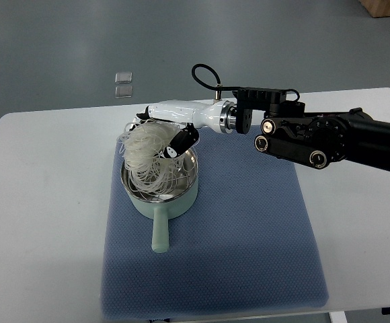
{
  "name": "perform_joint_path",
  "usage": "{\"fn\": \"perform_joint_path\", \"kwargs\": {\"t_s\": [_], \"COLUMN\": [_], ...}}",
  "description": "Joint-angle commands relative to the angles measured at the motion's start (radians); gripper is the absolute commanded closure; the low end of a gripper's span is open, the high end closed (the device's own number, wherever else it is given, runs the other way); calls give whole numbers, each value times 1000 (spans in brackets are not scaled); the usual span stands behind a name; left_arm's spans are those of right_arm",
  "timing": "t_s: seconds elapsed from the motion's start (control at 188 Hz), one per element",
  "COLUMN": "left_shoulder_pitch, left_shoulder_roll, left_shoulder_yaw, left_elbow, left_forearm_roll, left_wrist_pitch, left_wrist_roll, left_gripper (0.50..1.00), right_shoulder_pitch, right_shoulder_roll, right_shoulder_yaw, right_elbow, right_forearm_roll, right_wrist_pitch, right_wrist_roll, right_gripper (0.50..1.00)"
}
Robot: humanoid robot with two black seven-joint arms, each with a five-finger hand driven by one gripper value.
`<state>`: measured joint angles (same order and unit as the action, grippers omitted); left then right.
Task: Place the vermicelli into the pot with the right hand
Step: 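Lower the held vermicelli into the steel pot with the right hand, then open the right hand and withdraw it up away from the pot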
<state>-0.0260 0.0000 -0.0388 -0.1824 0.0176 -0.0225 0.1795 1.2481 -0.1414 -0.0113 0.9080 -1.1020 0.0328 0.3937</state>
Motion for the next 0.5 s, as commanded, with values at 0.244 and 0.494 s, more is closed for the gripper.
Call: {"fn": "perform_joint_path", "kwargs": {"t_s": [0.244,0.494], "left_shoulder_pitch": [0,0], "left_shoulder_roll": [0,0], "left_shoulder_yaw": [-1,0], "left_elbow": [4,4], "left_forearm_roll": [-1,-1], "left_wrist_pitch": [1,0], "left_wrist_roll": [0,0], "left_gripper": [500,500], "right_shoulder_pitch": [-39,-291], "right_shoulder_roll": [-81,-127], "right_shoulder_yaw": [154,450], "right_elbow": [-9,-87], "right_forearm_roll": [22,303], "right_wrist_pitch": [-5,-103], "right_wrist_roll": [-1,-24], "right_gripper": [642,642]}}
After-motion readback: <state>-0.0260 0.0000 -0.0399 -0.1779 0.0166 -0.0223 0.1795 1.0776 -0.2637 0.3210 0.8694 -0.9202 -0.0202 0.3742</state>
